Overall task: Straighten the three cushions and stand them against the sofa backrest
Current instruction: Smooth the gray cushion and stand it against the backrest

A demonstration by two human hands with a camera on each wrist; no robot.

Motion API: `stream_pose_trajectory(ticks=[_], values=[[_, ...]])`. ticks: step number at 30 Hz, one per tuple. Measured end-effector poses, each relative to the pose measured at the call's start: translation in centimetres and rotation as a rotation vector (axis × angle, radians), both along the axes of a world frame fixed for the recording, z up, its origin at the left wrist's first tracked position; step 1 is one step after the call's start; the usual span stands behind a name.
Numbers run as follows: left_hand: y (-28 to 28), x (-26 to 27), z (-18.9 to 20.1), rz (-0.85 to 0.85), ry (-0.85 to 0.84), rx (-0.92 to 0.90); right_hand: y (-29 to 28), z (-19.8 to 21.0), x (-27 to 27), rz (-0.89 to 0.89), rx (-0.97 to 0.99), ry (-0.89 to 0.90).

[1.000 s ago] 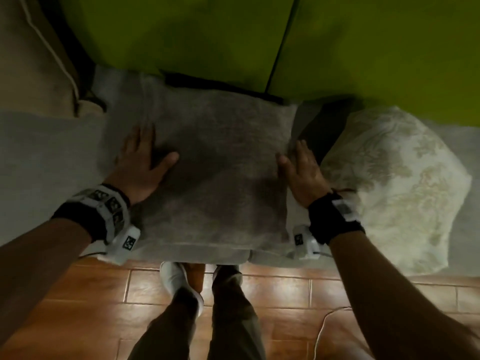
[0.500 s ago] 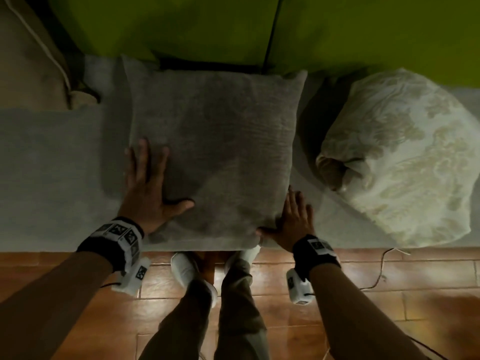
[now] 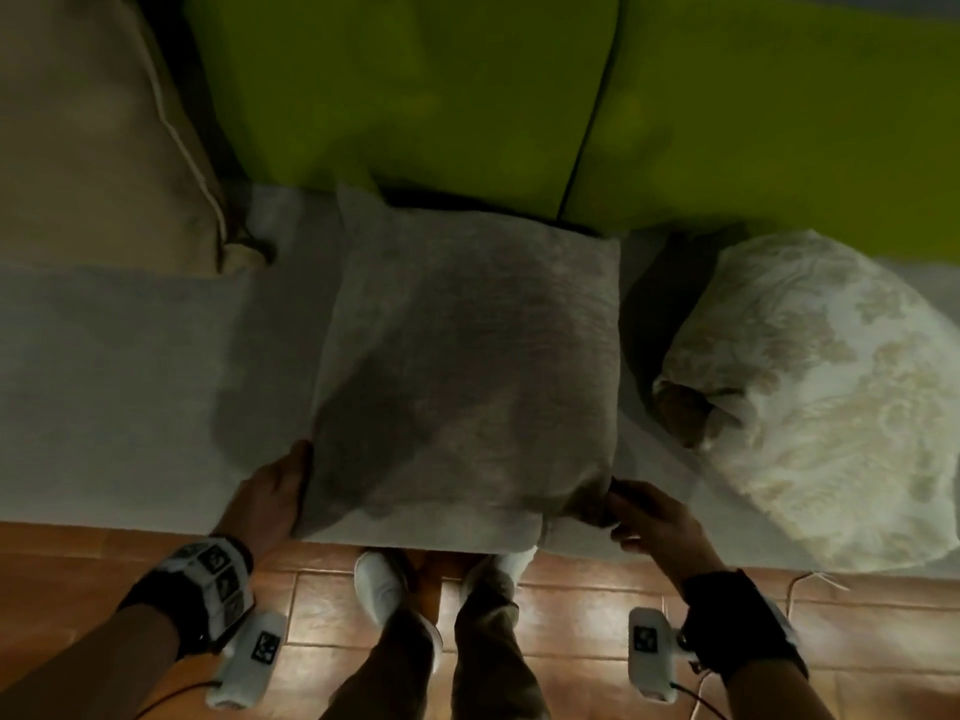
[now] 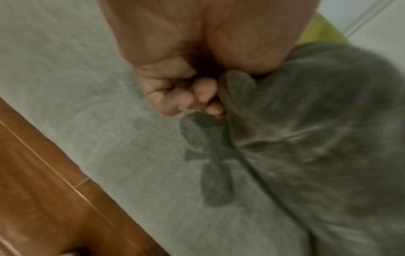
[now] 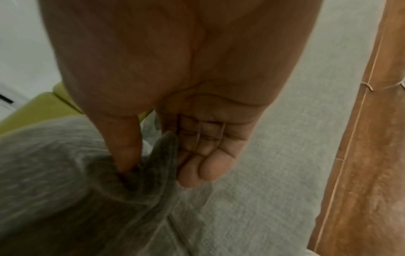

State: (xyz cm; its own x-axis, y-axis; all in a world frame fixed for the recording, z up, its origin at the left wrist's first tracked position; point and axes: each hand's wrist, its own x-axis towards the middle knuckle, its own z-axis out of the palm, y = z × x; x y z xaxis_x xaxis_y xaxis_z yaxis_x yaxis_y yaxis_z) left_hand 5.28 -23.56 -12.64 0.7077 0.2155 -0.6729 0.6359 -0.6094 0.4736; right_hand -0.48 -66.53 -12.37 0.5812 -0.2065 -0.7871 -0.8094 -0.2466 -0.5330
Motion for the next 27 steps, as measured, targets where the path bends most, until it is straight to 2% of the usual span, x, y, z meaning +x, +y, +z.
stream_pose_trajectory(ticks=[3, 6, 10, 12, 15, 17, 18, 19, 21, 24, 27], values=[[-0.5, -0.8, 1.2, 0.075, -0.028, -0.11, -0.4, -0.1, -0.2, 0.051, -0.059, 0.017], [0.8, -2.0, 1.0, -0.086, -0.067, -0.153, -1.0, -0.1, -0.4, 0.078, -0.14, 0.047], [3.3, -1.5, 0.0, -0.11, -0.029, -0.176, -1.9, -0.8, -0.8, 0.181, -0.137, 0.147], [4.0, -1.2, -0.2, -0.124, 0.069, -0.185, -2.1, -1.4, -0.8, 0.303, -0.127, 0.209], [4.1, 0.1, -0.3, -0.188, 0.102, -0.18, -2.9, -1.9, 0.1, 0.581, -0.322, 0.236], [4.9, 2.4, -0.7, -0.054, 0.08, -0.183, -3.2, -0.6, 1.9, 0.631, -0.451, 0.168], [5.0, 3.7, -0.6, -0.032, 0.047, -0.148, -3.2, 0.4, 3.1, 0.615, -0.487, 0.092], [4.7, 5.3, -0.2, 0.06, 0.002, -0.168, -2.8, 2.0, 4.6, 0.564, -0.501, -0.019], [3.3, 8.6, 1.5, 0.182, -0.075, -0.212, -2.2, 4.7, 7.8, 0.382, -0.43, -0.212], [0.7, 12.6, 3.5, 0.089, -0.054, -0.25, -1.3, 6.5, 13.0, 0.272, -0.311, -0.326], [-1.6, 15.4, 3.9, -0.017, 0.08, -0.208, -0.6, 4.9, 17.1, 0.129, -0.098, -0.308]])
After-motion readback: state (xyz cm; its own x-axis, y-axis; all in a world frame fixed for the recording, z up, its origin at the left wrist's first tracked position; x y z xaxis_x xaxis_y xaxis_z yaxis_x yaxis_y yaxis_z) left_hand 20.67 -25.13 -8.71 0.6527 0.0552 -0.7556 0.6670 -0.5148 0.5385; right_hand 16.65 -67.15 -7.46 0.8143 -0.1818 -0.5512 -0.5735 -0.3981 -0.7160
